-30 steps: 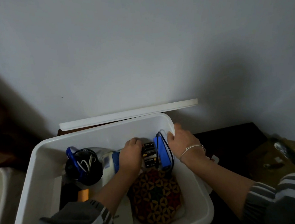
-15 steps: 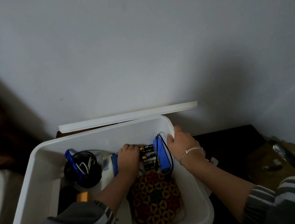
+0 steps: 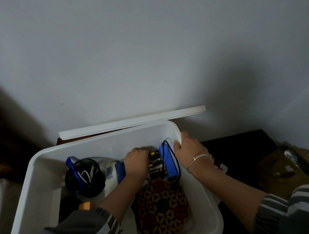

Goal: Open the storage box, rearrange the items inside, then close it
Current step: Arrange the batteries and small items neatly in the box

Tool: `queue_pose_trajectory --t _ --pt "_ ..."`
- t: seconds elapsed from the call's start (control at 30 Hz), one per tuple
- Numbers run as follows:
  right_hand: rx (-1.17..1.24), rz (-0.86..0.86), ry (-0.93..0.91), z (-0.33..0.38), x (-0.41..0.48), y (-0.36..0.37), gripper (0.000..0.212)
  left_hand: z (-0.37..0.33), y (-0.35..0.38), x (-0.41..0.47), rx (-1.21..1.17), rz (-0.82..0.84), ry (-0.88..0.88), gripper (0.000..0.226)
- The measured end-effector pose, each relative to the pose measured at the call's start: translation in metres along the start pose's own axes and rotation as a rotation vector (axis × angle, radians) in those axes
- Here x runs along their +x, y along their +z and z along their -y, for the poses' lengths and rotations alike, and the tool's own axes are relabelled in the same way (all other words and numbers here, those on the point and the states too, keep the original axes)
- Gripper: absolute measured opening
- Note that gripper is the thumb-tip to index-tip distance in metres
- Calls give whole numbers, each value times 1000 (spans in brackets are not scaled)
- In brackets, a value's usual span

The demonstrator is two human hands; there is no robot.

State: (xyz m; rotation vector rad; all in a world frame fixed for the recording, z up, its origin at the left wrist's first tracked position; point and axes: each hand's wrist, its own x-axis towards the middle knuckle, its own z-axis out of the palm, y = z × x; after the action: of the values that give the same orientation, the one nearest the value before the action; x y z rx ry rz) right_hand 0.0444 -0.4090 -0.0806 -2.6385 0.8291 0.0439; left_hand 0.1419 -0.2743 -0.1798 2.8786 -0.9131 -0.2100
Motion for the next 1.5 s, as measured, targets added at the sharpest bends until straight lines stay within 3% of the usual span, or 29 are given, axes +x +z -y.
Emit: queue_pose_trajectory --t 0.17,0.4,0.6,0.87,1.13,1.43,1.5 --pt "-3 8 -1 0 0 0 29 -16 0 6 69 22 80 35" --pt "-10 15 0 0 0 -1 30 -8 14 -4 -296 0 75 71" --pt "19 21 13 1 -1 -2 29 3 17 -10 -363 -38 54 40" --pt "-1 27 8 1 -2 -4 30 3 13 -20 -492 -114 91 43" --pt "-12 24 12 2 -3 -4 31 2 8 -30 -236 17 -46 27" --pt "-3 22 10 2 -2 -4 29 -4 9 -23 -280 58 -59 20" --pt "-2 24 8 2 -2 -4 29 0 5 -25 -328 0 -46 21"
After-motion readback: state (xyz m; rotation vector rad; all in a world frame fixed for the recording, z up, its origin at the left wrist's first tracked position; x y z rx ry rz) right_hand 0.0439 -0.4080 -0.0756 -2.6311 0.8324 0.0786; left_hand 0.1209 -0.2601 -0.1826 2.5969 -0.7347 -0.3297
